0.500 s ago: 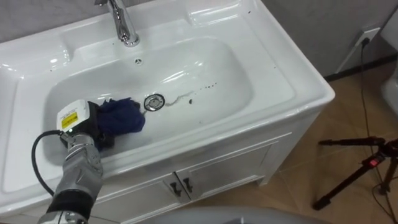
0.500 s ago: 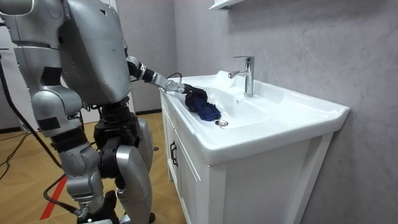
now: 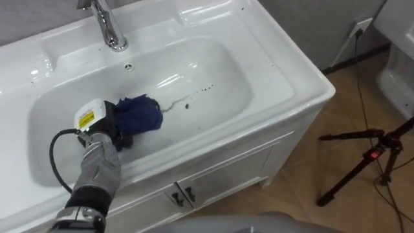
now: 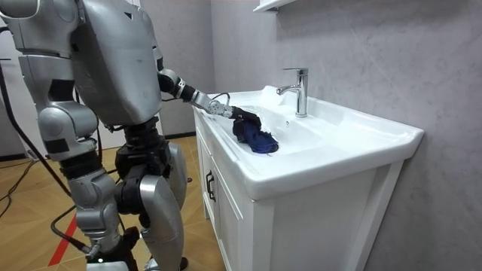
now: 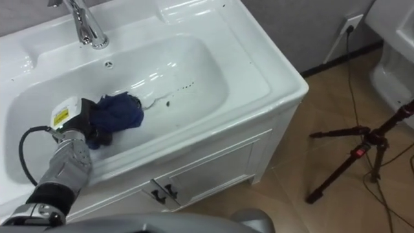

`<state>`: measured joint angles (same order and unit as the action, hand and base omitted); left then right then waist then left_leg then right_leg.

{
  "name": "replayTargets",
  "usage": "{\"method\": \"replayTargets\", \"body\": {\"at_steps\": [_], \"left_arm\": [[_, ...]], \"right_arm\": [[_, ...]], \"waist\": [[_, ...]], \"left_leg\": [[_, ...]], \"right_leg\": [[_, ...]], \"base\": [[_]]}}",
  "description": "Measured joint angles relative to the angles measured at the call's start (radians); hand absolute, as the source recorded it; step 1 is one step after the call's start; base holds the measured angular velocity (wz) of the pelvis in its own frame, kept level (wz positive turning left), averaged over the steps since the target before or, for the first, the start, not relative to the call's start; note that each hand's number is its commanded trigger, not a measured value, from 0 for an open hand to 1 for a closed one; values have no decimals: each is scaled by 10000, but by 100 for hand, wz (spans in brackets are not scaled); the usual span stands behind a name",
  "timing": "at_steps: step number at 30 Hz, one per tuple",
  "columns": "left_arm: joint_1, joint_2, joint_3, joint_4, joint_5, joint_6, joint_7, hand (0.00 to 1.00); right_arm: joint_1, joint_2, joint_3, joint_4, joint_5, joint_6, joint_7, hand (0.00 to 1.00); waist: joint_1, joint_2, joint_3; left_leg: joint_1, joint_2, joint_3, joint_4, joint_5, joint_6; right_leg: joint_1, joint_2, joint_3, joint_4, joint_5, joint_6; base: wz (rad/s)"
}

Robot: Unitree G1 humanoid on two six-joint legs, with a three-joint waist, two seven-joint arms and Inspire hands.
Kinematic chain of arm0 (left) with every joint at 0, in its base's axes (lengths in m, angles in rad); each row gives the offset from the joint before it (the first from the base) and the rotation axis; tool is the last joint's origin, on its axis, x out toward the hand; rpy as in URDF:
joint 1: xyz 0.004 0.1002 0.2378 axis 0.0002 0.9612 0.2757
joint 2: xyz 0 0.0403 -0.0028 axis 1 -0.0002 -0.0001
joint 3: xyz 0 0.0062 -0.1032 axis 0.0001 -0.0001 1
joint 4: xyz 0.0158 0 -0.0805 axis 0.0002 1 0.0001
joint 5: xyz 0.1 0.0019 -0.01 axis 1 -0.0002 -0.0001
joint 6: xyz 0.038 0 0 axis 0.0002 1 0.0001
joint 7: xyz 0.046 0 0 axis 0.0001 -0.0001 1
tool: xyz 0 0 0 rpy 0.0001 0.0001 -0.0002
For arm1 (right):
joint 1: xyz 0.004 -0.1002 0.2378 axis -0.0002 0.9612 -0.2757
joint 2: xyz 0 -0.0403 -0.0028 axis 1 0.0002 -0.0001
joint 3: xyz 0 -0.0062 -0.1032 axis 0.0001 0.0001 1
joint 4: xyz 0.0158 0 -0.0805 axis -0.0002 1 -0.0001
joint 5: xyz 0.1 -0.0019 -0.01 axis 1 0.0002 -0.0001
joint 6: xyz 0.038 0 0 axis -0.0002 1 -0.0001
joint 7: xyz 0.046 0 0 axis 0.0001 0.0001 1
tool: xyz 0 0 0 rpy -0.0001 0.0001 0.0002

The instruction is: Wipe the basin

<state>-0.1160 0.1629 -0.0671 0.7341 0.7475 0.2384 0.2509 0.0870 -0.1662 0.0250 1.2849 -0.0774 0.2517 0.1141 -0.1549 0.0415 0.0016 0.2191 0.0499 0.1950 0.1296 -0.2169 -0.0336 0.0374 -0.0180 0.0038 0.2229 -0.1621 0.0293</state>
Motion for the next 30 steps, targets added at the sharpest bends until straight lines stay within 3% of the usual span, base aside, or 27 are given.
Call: {"method": "replayTargets", "body": {"at_steps": [4, 7, 12, 15, 18, 24, 30], "left_arm": [[-153, -28, -541, 26, -487, 114, -25, 100], [-334, -46, -545, 35, -493, 185, -285, 100], [-492, -49, -587, 45, -903, 227, -330, 100], [-805, -62, -1148, -15, -891, 384, -395, 100], [-914, -62, -1328, -62, -898, 406, -401, 100], [-1013, -74, -1830, -586, -887, 984, -511, 100], [-1164, -69, -1863, -722, -897, 1745, -802, 100]], "right_arm": [[-19, 8, -10, -17, -27, 132, 48, 0], [13, 8, -9, -7, -33, 129, 268, 0], [48, 8, 3, -9, -71, 330, 605, 0], [19, 7, 13, -17, -70, 329, 709, 0], [-57, 22, 18, -18, -97, 325, 782, 0], [38, -54, 23, -22, -382, 363, 1083, 0], [163, -35, -80, -13, -346, 690, 1159, 0]], "waist": [[-395, -14, 1], [-644, -25, 4], [-1134, -73, 19], [-1319, -33, 43], [-1451, -28, 45], [-1772, 187, 73], [-2443, 384, 111]], "left_leg": [[27, -8, 442, -9, -1, 0], [10, -10, 659, -9, -1, -1], [2, -14, 806, -15, -8, 3], [-35, 48, 811, -174, -140, 187], [-19, 77, 992, -223, -170, 186], [17, 80, 1356, -290, -230, 192], [30, 89, 1538, -281, -294, 249]], "right_leg": [[-50, 30, 282, -12, 54, 27], [-180, 57, 463, 27, 75, 38], [-211, 52, 503, 50, 70, 54], [-272, 129, 483, 40, 122, 73], [-292, 202, 607, 3, 210, 68], [-496, 284, 912, 66, 247, 88], [-592, 268, 1088, 232, 216, 147]], "base": [[-21], [-19], [-2], [3], [-14], [-15], [-7]]}}
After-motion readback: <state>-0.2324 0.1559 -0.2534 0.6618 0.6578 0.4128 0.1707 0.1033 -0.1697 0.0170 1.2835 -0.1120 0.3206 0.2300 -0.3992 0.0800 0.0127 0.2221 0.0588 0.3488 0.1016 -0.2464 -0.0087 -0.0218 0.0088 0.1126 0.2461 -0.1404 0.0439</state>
